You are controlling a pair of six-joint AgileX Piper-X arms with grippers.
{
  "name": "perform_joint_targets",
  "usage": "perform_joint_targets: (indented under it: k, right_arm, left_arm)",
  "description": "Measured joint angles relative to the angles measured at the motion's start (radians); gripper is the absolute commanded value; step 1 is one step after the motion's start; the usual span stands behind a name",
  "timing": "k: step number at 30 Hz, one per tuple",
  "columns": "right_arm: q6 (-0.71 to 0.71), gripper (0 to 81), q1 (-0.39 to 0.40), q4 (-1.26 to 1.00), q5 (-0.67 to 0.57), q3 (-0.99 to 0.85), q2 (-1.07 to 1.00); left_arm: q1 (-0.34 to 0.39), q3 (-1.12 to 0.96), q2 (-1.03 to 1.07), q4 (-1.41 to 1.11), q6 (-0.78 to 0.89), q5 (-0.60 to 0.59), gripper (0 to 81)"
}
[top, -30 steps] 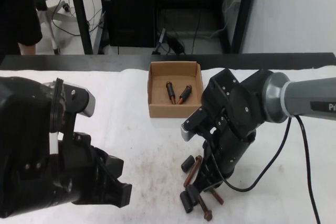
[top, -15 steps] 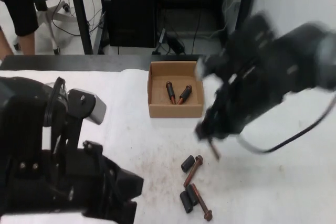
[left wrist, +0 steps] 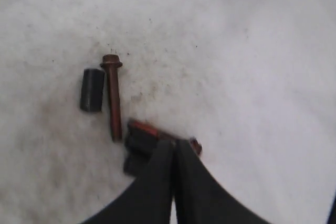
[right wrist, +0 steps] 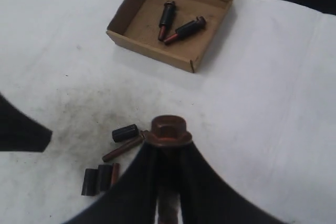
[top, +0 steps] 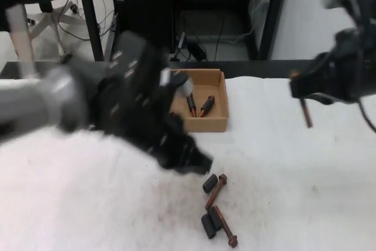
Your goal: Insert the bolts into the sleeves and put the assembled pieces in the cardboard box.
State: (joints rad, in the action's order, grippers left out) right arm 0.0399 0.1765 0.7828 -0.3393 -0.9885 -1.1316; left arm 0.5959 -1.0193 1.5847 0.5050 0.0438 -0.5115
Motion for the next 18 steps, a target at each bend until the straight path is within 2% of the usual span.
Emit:
perform_joint_targets:
  k: [3,4,11,18]
  right_arm:
    - [-0.001,0.9,-0.04,0.007,-0.013,0.013,0.011]
    - [-0.001,0.9,-0.049,0.01,-0.017,0.017,0.014]
    - [-0.001,0.9,-0.057,0.012,-0.027,0.019,0.014]
    - [-0.001,0.9,-0.057,0.01,-0.026,0.019,0.014]
  left_arm:
    - [0.016,-0.229,0.184,0.117,-0.091,0.052,0.9]
    - [0.017,-0.24,0.191,0.126,-0.097,0.052,2.8]
    - [0.06,-0.545,0.432,0.375,-0.206,0.164,27.3]
    - [0.071,-0.638,0.515,0.485,-0.209,0.23,28.7]
